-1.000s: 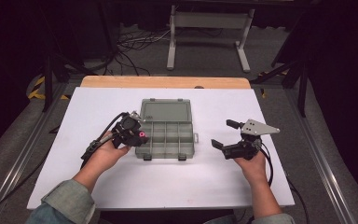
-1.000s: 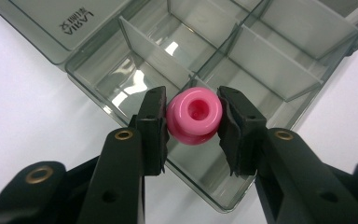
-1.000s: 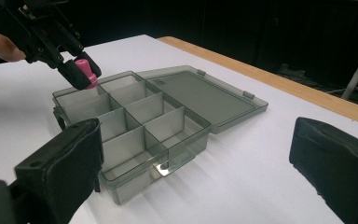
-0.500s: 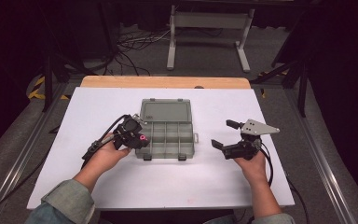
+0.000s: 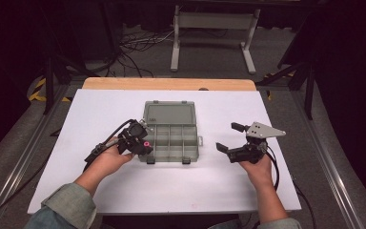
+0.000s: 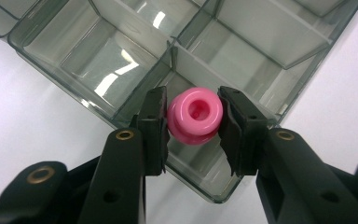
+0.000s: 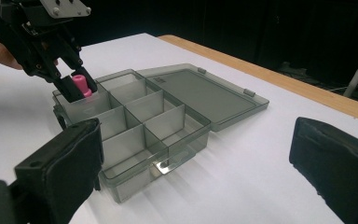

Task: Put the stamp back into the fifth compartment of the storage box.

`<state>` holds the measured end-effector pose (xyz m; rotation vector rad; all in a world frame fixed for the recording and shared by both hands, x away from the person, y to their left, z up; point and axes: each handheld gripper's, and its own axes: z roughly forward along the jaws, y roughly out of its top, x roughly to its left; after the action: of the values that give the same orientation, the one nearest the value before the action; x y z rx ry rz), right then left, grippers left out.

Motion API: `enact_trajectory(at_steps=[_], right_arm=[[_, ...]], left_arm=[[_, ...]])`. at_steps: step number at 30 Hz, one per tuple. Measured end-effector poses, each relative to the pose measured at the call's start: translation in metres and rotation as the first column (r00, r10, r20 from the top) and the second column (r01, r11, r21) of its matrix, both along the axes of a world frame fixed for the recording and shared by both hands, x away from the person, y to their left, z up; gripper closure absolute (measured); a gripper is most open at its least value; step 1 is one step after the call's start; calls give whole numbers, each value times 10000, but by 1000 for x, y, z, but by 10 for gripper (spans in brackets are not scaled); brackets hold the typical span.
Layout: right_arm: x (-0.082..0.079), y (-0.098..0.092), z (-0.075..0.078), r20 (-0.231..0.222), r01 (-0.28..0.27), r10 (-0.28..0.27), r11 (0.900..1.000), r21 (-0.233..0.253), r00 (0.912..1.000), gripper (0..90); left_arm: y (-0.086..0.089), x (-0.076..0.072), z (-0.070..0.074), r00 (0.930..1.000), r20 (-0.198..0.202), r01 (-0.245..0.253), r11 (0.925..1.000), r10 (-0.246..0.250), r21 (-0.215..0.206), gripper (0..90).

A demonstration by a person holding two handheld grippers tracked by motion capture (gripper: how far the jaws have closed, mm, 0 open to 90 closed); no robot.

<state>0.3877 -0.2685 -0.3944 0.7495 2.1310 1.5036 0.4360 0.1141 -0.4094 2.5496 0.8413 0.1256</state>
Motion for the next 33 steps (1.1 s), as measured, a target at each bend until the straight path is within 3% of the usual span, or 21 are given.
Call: enact_trajectory(at_steps=[9, 22, 25, 27, 33], right_arm=[[0, 0, -1, -24, 8, -8, 10000, -19, 10000, 36], [1, 1, -1, -33, -13, 12, 10000, -54, 10000, 37], [1, 1, -1, -29, -17, 17, 10000, -50, 10000, 37], [1, 1, -1, -22, -6, 6, 10000, -52, 10000, 37], [0, 1, -1, 1, 10, -10, 10000, -77, 10000, 38]], left_arm=[[-2, 0, -1, 10000, 12, 90, 9997, -90, 210, 642], [1, 1, 0, 9998, -135, 142, 9999, -143, -25, 619], [2, 1, 1, 9998, -70, 211, 9998, -211, -15, 591], [5, 3, 4, 9996, -174, 223, 9989, -231, -422, 517], [7, 1, 7, 9995, -18, 311, 9980, -313, -542, 461]])
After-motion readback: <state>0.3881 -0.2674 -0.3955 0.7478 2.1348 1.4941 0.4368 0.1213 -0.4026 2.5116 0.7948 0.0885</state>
